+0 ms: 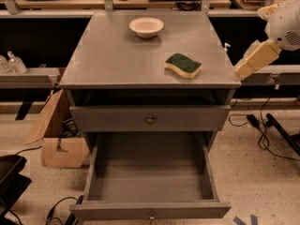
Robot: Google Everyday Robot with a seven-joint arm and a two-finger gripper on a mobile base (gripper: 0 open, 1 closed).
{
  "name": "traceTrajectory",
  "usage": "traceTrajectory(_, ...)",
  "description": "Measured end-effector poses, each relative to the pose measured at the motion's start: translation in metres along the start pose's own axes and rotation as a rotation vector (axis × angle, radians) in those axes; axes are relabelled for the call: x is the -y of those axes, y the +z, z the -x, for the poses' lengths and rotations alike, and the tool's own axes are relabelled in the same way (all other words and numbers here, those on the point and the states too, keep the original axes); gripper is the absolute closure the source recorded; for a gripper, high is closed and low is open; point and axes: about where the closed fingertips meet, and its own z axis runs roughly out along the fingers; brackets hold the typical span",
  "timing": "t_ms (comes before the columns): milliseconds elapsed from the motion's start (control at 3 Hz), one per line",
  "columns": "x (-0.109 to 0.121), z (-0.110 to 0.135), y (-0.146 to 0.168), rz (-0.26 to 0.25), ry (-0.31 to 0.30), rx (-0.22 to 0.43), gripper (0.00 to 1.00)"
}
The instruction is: Place sponge into middle drawer
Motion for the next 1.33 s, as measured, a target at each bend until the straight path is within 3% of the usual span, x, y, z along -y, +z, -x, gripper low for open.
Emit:
traceTrajectory(667, 0.005, 0.003, 0.018, 0.019, 0.013, 0.033, 0.0)
traceTrajectory(1000, 0.004, 0.009, 0.054, 0.063, 0.043, 0.072, 0.0)
traceTrajectory(1333, -0.001, 0.007, 0.089, 0.104, 0.085, 0.055, 0.0)
